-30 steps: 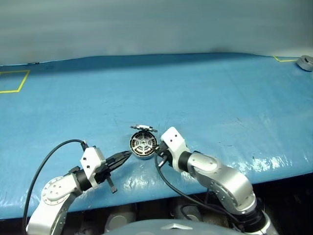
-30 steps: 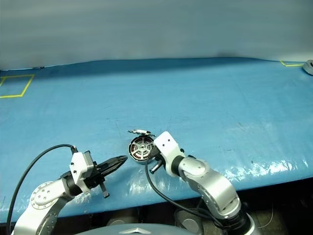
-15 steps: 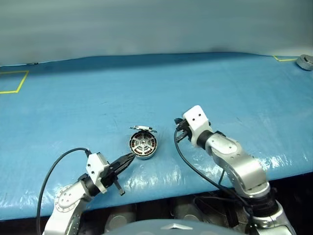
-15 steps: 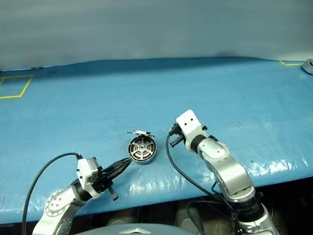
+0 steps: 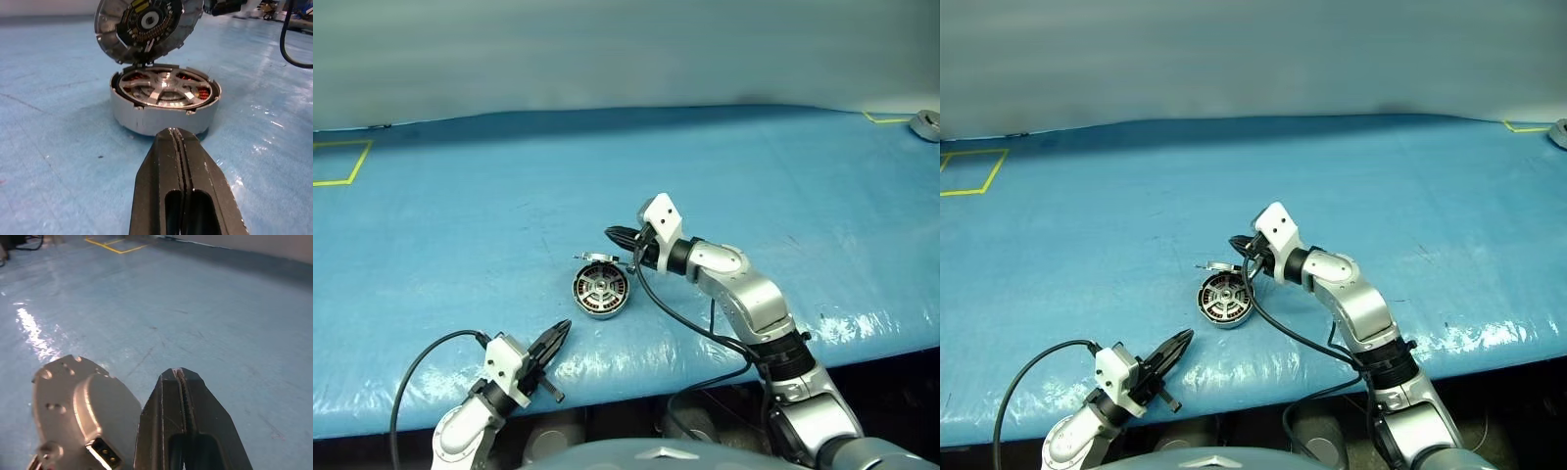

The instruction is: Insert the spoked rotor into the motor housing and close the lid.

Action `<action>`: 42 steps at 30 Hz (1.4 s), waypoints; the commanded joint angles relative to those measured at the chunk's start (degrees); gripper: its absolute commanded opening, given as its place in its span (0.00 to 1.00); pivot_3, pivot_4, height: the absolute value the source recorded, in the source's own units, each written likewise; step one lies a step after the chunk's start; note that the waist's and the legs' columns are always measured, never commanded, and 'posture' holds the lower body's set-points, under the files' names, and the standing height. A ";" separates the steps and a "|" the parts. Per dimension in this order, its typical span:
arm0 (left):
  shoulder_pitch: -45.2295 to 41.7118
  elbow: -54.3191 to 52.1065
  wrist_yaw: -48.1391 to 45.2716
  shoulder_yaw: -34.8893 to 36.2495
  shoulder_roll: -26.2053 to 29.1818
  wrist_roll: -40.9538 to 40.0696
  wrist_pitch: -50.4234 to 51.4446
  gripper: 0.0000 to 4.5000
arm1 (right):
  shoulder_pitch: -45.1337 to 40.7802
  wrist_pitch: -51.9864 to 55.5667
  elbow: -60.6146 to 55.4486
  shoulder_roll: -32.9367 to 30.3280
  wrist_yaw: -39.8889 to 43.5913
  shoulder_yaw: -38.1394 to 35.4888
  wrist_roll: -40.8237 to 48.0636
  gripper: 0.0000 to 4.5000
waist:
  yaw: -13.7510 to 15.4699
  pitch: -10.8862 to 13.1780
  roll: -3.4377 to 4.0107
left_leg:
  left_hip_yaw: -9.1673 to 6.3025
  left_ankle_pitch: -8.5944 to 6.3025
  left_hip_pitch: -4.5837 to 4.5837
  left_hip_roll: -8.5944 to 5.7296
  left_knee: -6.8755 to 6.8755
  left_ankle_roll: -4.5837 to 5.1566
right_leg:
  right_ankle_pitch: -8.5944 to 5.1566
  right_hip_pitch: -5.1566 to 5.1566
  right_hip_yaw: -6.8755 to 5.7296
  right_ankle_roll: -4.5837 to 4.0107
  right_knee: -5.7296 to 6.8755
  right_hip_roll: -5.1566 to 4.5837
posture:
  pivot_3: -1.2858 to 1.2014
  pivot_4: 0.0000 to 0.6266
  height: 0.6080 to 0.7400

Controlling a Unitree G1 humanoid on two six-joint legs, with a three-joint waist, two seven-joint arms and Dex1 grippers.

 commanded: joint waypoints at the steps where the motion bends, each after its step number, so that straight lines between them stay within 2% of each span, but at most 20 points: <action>1: 0.10 -0.18 0.56 -0.38 -0.18 -0.12 -1.86 0.00 | -0.92 2.01 -0.88 -0.12 3.75 -0.35 3.07 0.01 | -0.01 0.00 0.00 | 0.00 0.00 0.00 0.00 0.01 0.00 | 0.00 0.00 0.00 0.00 0.00 0.00 | 0.52 0.24 1.00; 9: -0.86 -0.55 1.53 -1.19 -0.05 -0.17 -0.76 0.00 | 2.36 6.12 -3.49 -1.53 8.86 2.48 5.90 0.01 | -0.07 0.00 0.01 | 0.01 0.00 0.00 0.00 0.00 0.00 | 0.00 -0.01 0.00 0.00 0.01 0.00 | 0.52 0.24 1.00; 16: -0.88 -0.06 1.34 -1.64 0.32 -0.75 -0.26 0.00 | 7.18 6.81 -6.71 -4.17 10.38 7.27 4.62 0.01 | -0.08 -0.01 0.00 | 0.00 -0.01 0.00 0.00 0.01 0.01 | -0.01 0.00 0.00 0.03 0.02 -0.01 | 0.52 0.24 1.00; 22: -0.89 0.94 1.58 -1.41 -0.08 -0.77 -1.07 0.00 | 10.55 4.93 -9.62 -3.42 5.41 7.04 2.36 0.01 | -0.03 -0.01 0.01 | 0.01 -0.01 0.00 0.01 0.05 0.00 | -0.09 0.00 0.00 0.20 0.02 0.00 | 0.52 0.24 1.00; 25: -0.65 1.07 2.01 -1.16 -0.53 -0.95 -1.62 0.00 | 13.14 4.96 -17.28 -1.96 0.90 4.20 3.25 0.01 | 0.25 -0.01 0.01 | -0.01 -0.01 0.00 0.01 0.05 0.00 | -0.10 0.01 0.00 0.23 0.02 -0.01 | 0.52 0.24 1.00; 28: -0.48 1.19 2.31 -1.08 -0.62 -1.10 -1.89 0.00 | 15.53 7.52 -24.24 0.67 -5.57 1.99 3.54 0.14 | 0.34 -0.01 0.00 | -0.02 -0.01 -0.03 0.01 0.05 -0.01 | -0.13 -0.02 0.01 0.27 0.02 -0.02 | 0.52 0.24 1.00; 31: -0.48 1.31 2.31 -1.13 -0.54 -1.18 -2.06 0.00 | 16.01 9.44 -26.28 0.93 -9.60 2.87 1.08 0.36 | 0.34 -0.03 0.00 | -0.03 -0.01 -0.01 0.02 0.07 -0.01 | -0.16 -0.01 0.01 0.33 0.02 -0.01 | 0.52 0.24 1.00; 35: -0.98 2.15 1.80 -1.18 -0.57 -0.94 -3.72 0.00 | 16.01 10.75 -23.23 3.06 -16.96 7.45 -5.26 0.66 | 0.30 -0.04 0.01 | -0.02 -0.01 0.00 0.01 0.10 -0.02 | -0.16 -0.03 0.00 0.32 0.03 -0.01 | 0.52 0.24 1.00; 39: -1.49 3.04 1.57 -1.35 -0.75 -1.35 -4.38 0.00 | 15.89 10.03 -19.58 5.44 -18.88 9.59 -6.94 0.95 | 0.27 -0.04 0.01 | -0.02 0.01 0.00 0.02 0.06 -0.04 | -0.11 -0.03 0.00 0.23 0.05 0.01 | 0.52 0.24 1.00; 40: -1.57 3.34 1.68 -1.29 -0.80 -1.28 -4.58 0.00 | 15.78 9.92 -18.95 5.77 -19.03 10.00 -7.23 0.99 | 0.28 -0.04 0.01 | -0.02 0.01 0.00 0.01 0.06 -0.04 | -0.09 -0.03 0.00 0.20 0.04 0.00 | 0.52 0.24 1.00; 42: -1.80 4.01 1.57 -1.21 -0.74 -1.31 -4.95 0.00 | 15.37 9.50 -17.71 6.19 -19.22 10.81 -8.03 0.99 | 0.27 -0.04 0.01 | -0.02 0.00 0.00 0.00 0.07 -0.03 | -0.09 -0.03 0.00 0.22 0.02 0.00 | 0.52 0.24 1.00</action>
